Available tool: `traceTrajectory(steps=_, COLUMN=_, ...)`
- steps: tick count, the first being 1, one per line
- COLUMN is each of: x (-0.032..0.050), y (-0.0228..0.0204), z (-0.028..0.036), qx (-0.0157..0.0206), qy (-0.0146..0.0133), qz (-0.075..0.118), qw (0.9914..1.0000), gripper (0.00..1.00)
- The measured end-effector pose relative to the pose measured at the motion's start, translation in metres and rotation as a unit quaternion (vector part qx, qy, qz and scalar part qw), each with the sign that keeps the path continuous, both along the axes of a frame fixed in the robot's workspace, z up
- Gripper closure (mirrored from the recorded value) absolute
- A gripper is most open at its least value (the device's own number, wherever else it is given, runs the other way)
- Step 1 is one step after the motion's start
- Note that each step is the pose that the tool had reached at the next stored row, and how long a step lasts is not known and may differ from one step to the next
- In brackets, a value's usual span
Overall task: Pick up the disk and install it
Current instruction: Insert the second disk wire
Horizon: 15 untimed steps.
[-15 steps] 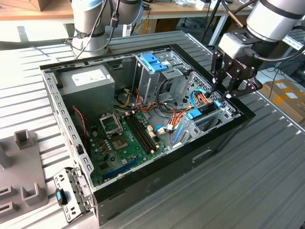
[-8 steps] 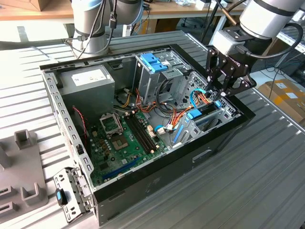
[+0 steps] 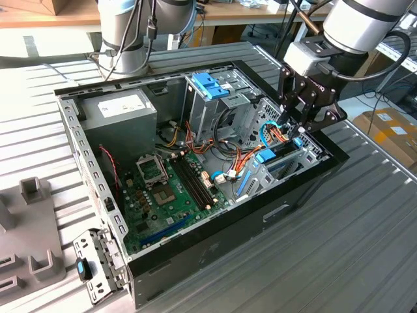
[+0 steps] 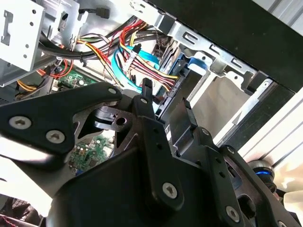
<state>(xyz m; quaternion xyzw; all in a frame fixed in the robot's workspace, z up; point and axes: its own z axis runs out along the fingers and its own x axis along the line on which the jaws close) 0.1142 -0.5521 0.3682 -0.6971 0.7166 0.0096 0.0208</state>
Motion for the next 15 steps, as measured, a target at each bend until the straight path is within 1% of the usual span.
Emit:
traceTrajectory(steps=2, x=-0.0001, y=-0.0013, z=-0.0004, qx=0.0001, qy=0.0000, qz=0.000, qw=1.00000, gripper=0.58)
traceTrajectory(steps=11, x=-0.0002, y=-0.0111, z=-0.0017, qx=0.0001, qy=0.0000, qz=0.000, qw=1.00000, gripper=0.58)
traceTrajectory(steps=15, x=-0.0002, y=-0.0123, z=-0.0036, qx=0.0001, qy=0.0000, qz=0.000, qw=1.00000, gripper=0.58)
